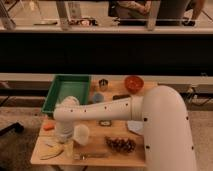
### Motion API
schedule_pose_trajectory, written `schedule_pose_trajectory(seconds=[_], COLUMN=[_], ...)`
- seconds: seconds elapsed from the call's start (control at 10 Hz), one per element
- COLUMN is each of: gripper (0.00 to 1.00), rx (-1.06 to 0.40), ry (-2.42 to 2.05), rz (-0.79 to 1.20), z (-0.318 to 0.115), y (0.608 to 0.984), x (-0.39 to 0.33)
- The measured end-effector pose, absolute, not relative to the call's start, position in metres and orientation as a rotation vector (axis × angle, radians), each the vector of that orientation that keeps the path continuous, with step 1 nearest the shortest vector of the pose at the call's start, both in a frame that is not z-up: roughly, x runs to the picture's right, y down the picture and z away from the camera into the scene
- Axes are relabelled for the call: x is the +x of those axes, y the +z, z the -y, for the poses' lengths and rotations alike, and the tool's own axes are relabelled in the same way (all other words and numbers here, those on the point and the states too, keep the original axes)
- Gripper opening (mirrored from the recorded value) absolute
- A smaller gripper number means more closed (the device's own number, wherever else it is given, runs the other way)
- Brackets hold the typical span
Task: Place banana in tray
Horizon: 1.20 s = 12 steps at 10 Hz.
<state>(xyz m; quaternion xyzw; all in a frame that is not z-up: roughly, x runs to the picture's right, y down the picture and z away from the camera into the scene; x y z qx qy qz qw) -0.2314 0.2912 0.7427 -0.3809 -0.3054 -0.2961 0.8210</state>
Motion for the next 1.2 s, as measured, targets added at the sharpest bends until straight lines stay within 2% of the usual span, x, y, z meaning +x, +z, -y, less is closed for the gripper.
schedule_pose_trajectory(seconds=[1.2], gripper=[0.8], rx=[-0.79], ry=[-0.738], rz=[0.707], z=[-0.285], y=[0.763], x=[-0.265])
